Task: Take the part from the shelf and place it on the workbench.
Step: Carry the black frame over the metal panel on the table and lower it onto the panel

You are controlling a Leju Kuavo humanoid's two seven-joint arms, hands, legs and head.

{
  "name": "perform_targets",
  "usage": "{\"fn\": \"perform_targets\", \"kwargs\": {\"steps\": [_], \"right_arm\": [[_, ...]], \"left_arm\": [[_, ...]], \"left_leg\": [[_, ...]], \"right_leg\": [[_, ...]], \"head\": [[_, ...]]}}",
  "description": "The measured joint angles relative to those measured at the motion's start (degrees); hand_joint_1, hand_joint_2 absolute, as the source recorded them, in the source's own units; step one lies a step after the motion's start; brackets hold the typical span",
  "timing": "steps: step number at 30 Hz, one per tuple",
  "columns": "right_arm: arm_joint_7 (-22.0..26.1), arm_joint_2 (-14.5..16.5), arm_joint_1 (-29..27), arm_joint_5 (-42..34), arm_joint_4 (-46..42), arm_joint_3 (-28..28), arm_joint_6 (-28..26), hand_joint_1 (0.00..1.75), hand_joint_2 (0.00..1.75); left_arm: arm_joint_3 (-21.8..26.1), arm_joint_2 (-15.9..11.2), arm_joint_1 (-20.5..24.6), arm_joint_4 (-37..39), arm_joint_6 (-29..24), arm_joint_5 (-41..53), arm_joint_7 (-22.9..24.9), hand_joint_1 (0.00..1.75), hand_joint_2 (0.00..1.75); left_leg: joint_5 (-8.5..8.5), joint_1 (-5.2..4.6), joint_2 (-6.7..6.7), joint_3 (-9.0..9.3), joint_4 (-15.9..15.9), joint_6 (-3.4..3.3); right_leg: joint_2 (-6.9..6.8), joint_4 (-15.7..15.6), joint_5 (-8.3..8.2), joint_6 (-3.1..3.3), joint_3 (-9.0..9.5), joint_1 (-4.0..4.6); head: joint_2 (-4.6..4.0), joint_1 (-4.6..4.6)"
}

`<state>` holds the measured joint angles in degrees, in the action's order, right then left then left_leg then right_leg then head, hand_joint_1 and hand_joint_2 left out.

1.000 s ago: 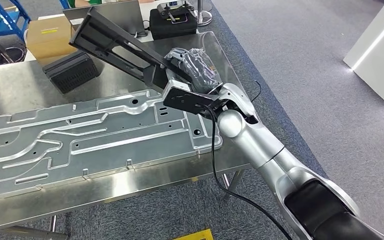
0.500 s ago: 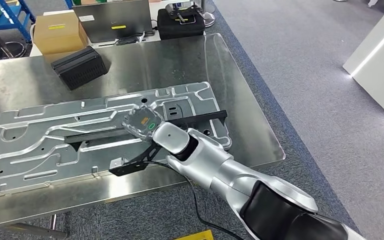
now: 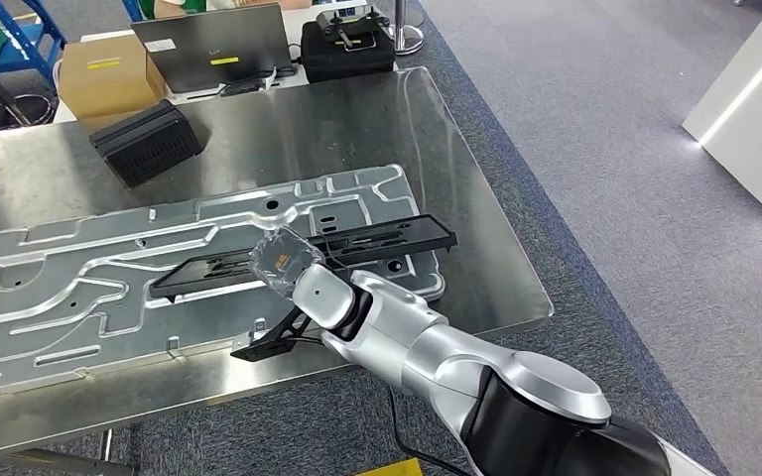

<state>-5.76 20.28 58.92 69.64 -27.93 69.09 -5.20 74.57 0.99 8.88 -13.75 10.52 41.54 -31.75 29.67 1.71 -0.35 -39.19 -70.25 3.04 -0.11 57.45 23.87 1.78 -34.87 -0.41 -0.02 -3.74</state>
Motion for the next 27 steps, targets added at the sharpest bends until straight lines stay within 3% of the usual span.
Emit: {"fn": "perform_targets", "kwargs": {"steps": [1, 3, 5, 7, 9, 12, 13, 14, 15, 17, 19, 22, 24, 27], "right_arm": [[-0.3, 0.1, 0.0, 0.1, 0.5, 0.6, 0.1, 0.00, 0.00], [-0.6, 0.2, -0.1, 0.2, 2.0, 1.3, 0.3, 0.00, 0.00], [-0.9, 0.2, -0.4, 0.2, 3.5, 1.8, 0.4, 0.00, 0.00], [-1.2, 0.2, -0.5, 0.2, 4.7, 2.0, 0.3, 0.00, 0.00], [-1.6, 0.2, -0.5, 0.2, 5.9, 2.1, -0.1, 0.00, 0.00], [-1.9, 0.2, -0.5, 0.0, 7.8, 2.0, -1.2, 0.00, 0.00], [-2.0, 0.1, -0.5, -0.1, 8.3, 1.9, -1.7, 0.00, 0.00], [-1.9, 0.1, -0.5, -0.3, 8.7, 1.7, -2.5, 0.00, 0.00], [-1.8, 0.1, -0.4, -0.5, 9.0, 1.3, -3.4, 0.00, 0.00], [-1.0, 0.1, -0.3, -1.3, 9.4, 0.1, -5.8, 0.00, 0.00], [0.3, 0.2, -0.2, -2.9, 9.2, -1.5, -9.0, 0.00, 0.00], [3.3, 0.2, -0.1, -7.0, 8.1, -5.0, -14.3, 0.00, 0.00], [6.8, 0.3, -0.1, -11.1, 6.8, -8.3, -17.8, 0.00, 0.00], [15.1, 0.4, -0.3, -19.4, 4.0, -14.7, -23.3, 0.00, 0.00]], "left_arm": [[-0.1, 0.1, 0.0, 0.0, 0.0, 0.2, -0.3, 0.00, 1.75], [-0.2, 0.2, 0.3, 0.1, -0.2, 0.5, -0.4, 0.00, 1.75], [-0.5, 0.3, 0.4, 0.3, -0.7, 0.9, -0.2, 0.00, 1.75], [-0.9, 0.5, 0.4, 0.3, -1.2, 1.2, 0.1, 0.00, 0.87], [-1.4, 0.6, 0.4, 0.3, -1.5, 1.5, 0.0, 0.00, 0.00], [-1.9, 0.7, 0.6, 0.3, -2.1, 1.8, -0.1, 0.00, 0.00], [-2.1, 0.7, 0.6, 0.3, -2.2, 1.9, 0.1, 0.00, 0.00], [-2.4, 0.7, 0.6, 0.3, -2.2, 2.0, 0.2, 0.00, 0.00], [-2.7, 0.7, 0.6, 0.3, -2.2, 2.0, 0.3, 0.00, 0.00], [-3.1, 0.8, 0.7, 0.3, -2.2, 1.8, 0.4, 0.00, 0.00], [-3.2, 1.0, 0.7, 0.4, -2.2, 1.6, 0.4, 0.00, 0.00], [-3.6, 1.1, 0.7, 0.4, -2.2, 1.5, 0.3, 0.00, 0.00], [-4.0, 1.1, 0.7, 0.4, -2.2, 1.3, 0.3, 0.00, 0.00], [-4.4, 1.1, 0.6, 0.4, -2.4, 0.8, 0.3, 0.00, 0.00]], "left_leg": [[-1.90, 0.23, 0.05, 2.11, 4.2, 0.17], [-4.00, 0.24, -0.09, 5.38, 10.6, -0.18], [-4.15, -0.08, -0.34, 5.87, 11.9, -1.09], [-4.56, -0.04, -0.27, 5.68, 12.0, -2.01], [-4.97, 0.05, -0.08, 5.64, 12.3, -2.85], [-5.22, -0.25, 0.13, 5.29, 12.3, -3.45], [-5.28, -0.37, 0.16, 5.19, 12.3, -3.50], [-5.33, -0.47, 0.17, 5.13, 12.3, -3.52], [-5.38, -0.57, 0.14, 5.11, 12.3, -3.50], [-5.49, -0.75, 0.06, 5.08, 12.3, -3.33], [-5.63, -0.88, 0.04, 4.91, 12.2, -2.86], [-5.84, -0.77, 0.10, 4.66, 12.3, -1.91], [-4.53, -0.73, 0.12, 3.87, 10.6, -1.41], [0.67, -0.55, 0.13, -0.65, 0.4, -0.66]], "right_leg": [[0.06, 0.2, 0.13, -0.23, 0.03, -0.10], [0.22, 0.8, 0.41, -0.98, -0.09, -0.01], [0.36, 0.9, 0.32, -1.78, -0.30, 0.15], [0.44, 1.0, 0.25, -2.45, -0.42, 0.02], [0.43, 3.8, 2.24, -2.95, -1.64, -0.15], [0.39, 14.5, 7.67, -3.28, -6.51, -0.24], [0.39, 16.8, 8.34, -3.27, -7.51, -0.24], [0.38, 17.0, 7.93, -3.14, -7.38, -0.23], [0.39, 15.0, 6.69, -2.89, -6.16, -0.17], [0.40, 7.0, 3.59, -1.89, -1.65, 0.20], [0.29, 1.7, 2.09, -1.22, 1.10, 0.65], [0.17, 0.6, 1.52, -0.86, 1.24, 0.69], [0.08, -0.2, 0.99, -0.37, 1.44, 0.33], [-0.06, -0.4, 0.79, 0.04, 1.48, 0.28]], "head": [[0.00, 0.00], [0.00, 0.00], [0.00, 0.01], [0.00, 0.01], [0.00, 0.01], [0.00, 0.00], [0.00, 0.00], [0.00, 0.00], [0.00, 0.00], [0.00, 0.00], [0.00, -0.01], [0.00, 0.00], [0.00, 0.00], [0.00, 0.00]]}}
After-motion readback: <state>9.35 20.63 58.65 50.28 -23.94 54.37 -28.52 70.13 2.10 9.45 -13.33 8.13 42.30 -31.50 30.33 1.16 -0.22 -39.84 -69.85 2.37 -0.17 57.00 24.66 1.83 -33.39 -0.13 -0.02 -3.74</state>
